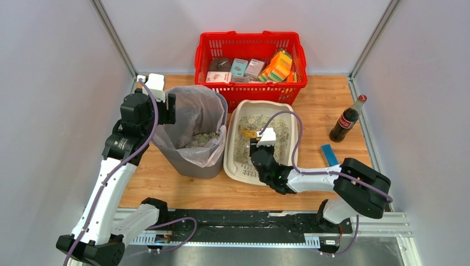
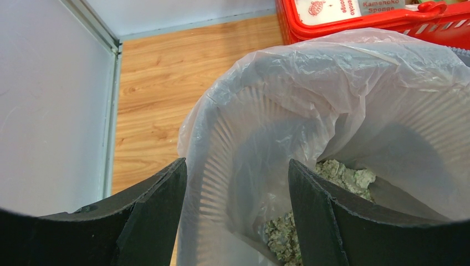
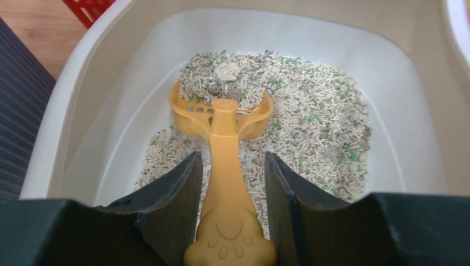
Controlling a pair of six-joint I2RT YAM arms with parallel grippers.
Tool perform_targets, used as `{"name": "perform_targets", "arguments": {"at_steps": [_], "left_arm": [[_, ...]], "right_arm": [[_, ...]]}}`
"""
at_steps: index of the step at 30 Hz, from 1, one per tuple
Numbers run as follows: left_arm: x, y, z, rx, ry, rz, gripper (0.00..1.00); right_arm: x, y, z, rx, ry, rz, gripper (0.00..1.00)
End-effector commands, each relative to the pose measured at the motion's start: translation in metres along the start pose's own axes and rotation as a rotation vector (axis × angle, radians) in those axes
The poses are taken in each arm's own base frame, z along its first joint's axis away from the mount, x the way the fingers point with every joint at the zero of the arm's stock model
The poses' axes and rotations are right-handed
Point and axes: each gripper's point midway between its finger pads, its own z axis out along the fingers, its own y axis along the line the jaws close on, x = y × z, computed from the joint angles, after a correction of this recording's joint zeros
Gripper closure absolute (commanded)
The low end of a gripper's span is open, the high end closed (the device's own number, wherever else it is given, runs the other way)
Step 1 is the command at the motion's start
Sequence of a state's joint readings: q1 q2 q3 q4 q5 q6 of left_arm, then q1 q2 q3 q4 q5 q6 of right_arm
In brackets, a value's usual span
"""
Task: Clean the litter box
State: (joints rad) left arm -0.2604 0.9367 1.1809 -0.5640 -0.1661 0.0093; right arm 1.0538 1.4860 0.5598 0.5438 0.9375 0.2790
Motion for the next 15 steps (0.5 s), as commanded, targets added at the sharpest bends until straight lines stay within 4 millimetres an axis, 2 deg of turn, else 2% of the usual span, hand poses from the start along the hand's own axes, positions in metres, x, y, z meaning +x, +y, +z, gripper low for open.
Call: {"name": "perform_targets", "arguments": {"at_steps": [1, 5, 13, 15], "left_arm": [[-0.007, -0.002, 0.001, 0.010, -0.027, 0.001, 0.25], [-0.008, -0.003, 0.000, 0.014, -0.029, -0.001, 0.25], [-0.008, -0.003, 0.001, 0.014, -0.031, -0.001, 0.25], [-0.006, -0.003, 0.002, 0.016, -0.025, -0.002, 0.25]], "right_arm": [[-0.028, -0.012, -0.006, 0.058, -0.089, 0.092, 1.00], [-0.023, -0.018, -0.009, 0.064, -0.086, 0.079, 1.00], [0.003, -0.028, -0.012, 0.097, -0.015, 0.065, 1.00], [0.016, -0.032, -0.013, 0.120, 0.041, 0.010, 1.00]]}}
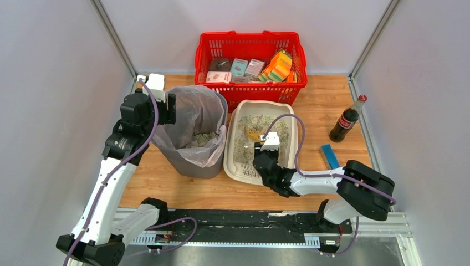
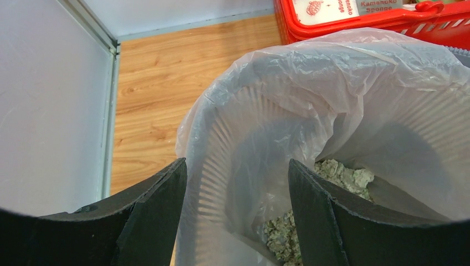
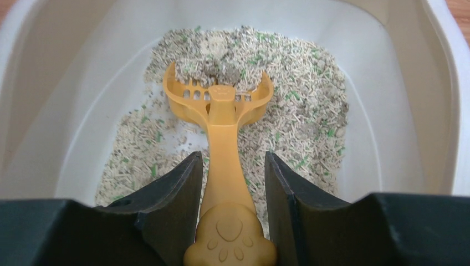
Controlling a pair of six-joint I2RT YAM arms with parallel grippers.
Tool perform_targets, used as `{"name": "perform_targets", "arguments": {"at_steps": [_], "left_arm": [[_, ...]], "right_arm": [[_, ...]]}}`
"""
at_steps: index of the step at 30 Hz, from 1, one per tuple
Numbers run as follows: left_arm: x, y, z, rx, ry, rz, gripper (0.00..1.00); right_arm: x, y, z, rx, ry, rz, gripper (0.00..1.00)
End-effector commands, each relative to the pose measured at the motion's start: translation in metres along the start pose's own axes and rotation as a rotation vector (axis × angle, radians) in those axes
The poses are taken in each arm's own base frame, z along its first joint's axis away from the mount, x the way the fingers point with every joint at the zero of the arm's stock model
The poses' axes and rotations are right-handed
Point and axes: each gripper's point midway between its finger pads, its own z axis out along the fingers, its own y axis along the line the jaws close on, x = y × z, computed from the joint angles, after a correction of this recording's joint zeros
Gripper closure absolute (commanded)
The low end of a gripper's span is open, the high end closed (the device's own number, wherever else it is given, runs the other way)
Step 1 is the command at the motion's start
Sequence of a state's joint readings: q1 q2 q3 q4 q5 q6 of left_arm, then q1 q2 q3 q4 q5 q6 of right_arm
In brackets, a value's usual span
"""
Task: Clean the litter box
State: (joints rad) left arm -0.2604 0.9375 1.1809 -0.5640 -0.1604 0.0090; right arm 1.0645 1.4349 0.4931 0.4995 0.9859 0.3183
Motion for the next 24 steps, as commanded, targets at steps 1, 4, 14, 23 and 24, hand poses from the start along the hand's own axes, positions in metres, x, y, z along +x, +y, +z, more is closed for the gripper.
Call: {"name": "perform_targets", "arguments": {"at_steps": [1, 4, 14, 23, 24], "left_arm": [[-0.006, -0.002, 0.002, 0.010, -0.025, -0.001, 0.25], [-0.006, -0.002, 0.002, 0.009, -0.025, -0.002, 0.25], [-0.006, -0.003, 0.002, 0.013, -0.025, -0.003, 0.25], [-0.006, -0.004, 0.002, 0.018, -0.029, -0.003, 0.25], [-0.007, -0.003, 0.001, 0.016, -0.031, -0.002, 0.25]], "right_arm": [[0.006, -0.012, 0.000, 0.086, 0.044, 0.016, 1.00], [0.024, -0.016, 0.007, 0.098, 0.147, 0.009, 1.00], [0.038, -0.022, 0.019, 0.113, 0.271, 0.002, 0.79], [0.018, -0.011, 0.020, 0.068, 0.323, -0.019, 0.29], [0.016, -0.008, 0.021, 0.054, 0.336, -0.016, 0.26]]}}
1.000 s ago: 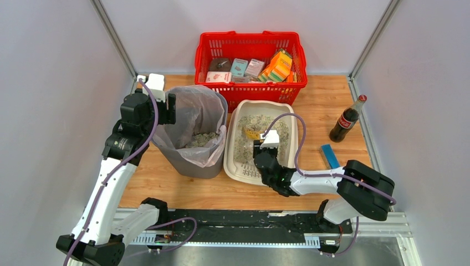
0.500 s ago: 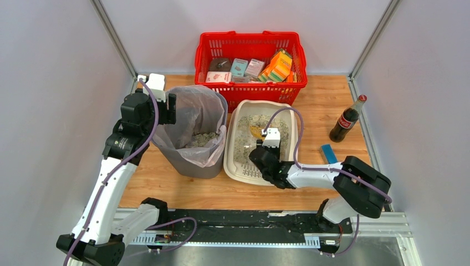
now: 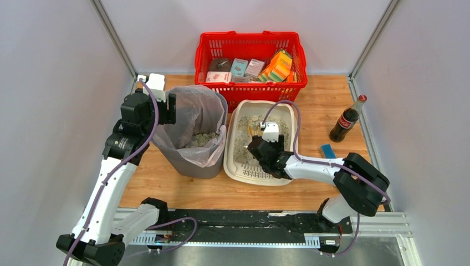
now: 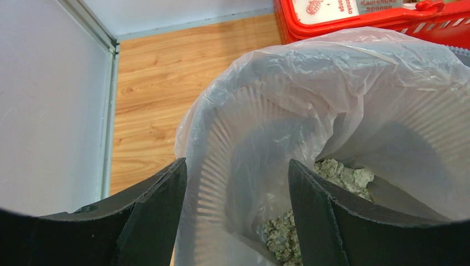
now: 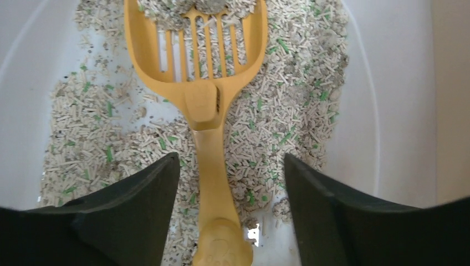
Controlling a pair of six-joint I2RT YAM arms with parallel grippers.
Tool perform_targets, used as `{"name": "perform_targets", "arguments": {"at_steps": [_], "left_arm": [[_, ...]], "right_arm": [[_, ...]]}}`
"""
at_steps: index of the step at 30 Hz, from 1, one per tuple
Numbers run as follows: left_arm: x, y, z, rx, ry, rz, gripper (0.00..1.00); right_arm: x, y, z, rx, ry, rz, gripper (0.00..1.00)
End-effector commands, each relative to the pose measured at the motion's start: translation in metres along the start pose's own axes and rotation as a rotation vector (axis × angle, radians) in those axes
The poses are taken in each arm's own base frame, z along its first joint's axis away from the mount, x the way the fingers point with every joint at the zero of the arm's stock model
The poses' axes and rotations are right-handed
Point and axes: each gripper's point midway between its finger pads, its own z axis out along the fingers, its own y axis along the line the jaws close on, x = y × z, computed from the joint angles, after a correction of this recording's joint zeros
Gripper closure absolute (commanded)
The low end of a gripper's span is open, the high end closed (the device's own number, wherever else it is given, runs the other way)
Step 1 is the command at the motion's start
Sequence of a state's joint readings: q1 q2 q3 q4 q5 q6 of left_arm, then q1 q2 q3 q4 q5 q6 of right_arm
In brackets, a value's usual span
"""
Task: Clean the litter box
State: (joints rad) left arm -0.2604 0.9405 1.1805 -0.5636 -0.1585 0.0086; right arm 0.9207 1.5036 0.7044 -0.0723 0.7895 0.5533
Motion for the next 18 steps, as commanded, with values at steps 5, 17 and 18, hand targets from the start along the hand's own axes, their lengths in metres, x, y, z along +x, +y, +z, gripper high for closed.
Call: {"name": "perform_targets", "arguments": {"at_steps": [5, 17, 18], "left_arm": [[-0.009, -0.003, -0.001, 0.017, -0.038, -0.004, 0.25], [-0.007, -0.004, 0.001, 0.020, -0.032, -0.003, 0.25], [-0.007, -0.004, 0.001, 0.019, -0.030, -0.005, 0.25]], "right_arm": [[-0.029, 0.020, 0.003, -0.058, 0.065, 0.032, 0.23], [-0.003, 0.027, 0.034, -0.037, 0.191, -0.002, 0.37], [-0.003, 0.027, 0.035, -0.034, 0.190, -0.003, 0.37]]}}
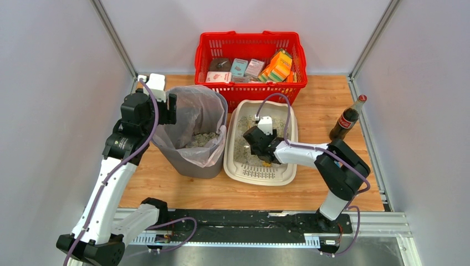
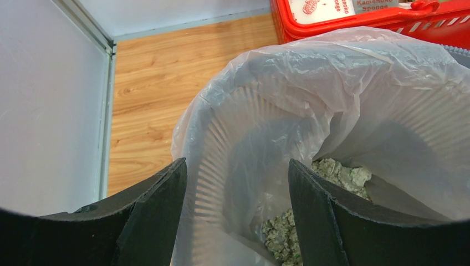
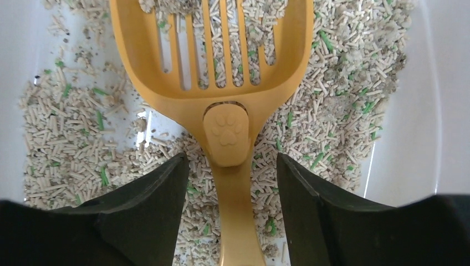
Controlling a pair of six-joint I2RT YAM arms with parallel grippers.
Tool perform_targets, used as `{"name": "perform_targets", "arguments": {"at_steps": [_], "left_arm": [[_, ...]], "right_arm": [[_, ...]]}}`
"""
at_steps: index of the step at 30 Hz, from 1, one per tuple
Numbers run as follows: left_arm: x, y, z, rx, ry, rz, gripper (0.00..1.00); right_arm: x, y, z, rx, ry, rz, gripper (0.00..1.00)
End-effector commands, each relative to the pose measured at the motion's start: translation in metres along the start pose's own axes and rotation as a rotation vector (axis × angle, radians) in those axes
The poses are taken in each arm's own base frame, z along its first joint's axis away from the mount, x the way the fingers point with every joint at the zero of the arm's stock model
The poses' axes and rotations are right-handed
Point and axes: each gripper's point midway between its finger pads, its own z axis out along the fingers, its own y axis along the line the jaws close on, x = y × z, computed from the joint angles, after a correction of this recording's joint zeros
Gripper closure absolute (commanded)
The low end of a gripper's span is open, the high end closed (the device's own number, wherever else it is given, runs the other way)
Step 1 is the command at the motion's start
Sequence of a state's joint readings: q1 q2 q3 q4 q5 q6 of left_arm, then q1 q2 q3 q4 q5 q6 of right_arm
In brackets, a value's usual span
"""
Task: Clean the litter box
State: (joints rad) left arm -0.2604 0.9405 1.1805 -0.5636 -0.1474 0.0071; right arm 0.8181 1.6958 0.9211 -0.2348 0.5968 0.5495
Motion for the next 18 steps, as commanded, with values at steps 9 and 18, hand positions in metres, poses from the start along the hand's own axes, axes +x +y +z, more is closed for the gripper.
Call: {"name": "perform_targets", "arguments": {"at_steps": [9, 18], "left_arm": [[-0.005, -0.003, 0.003, 0.013, -0.022, -0.003, 0.25], [-0.007, -0.002, 0.002, 0.011, -0.027, -0.001, 0.25]], "right_arm": [[-0.009, 0.008, 0.016, 0.000, -0.004, 0.008, 0.51], [-0.030, 0.016, 0.013, 0.024, 0.019, -0.015, 0.67]]}}
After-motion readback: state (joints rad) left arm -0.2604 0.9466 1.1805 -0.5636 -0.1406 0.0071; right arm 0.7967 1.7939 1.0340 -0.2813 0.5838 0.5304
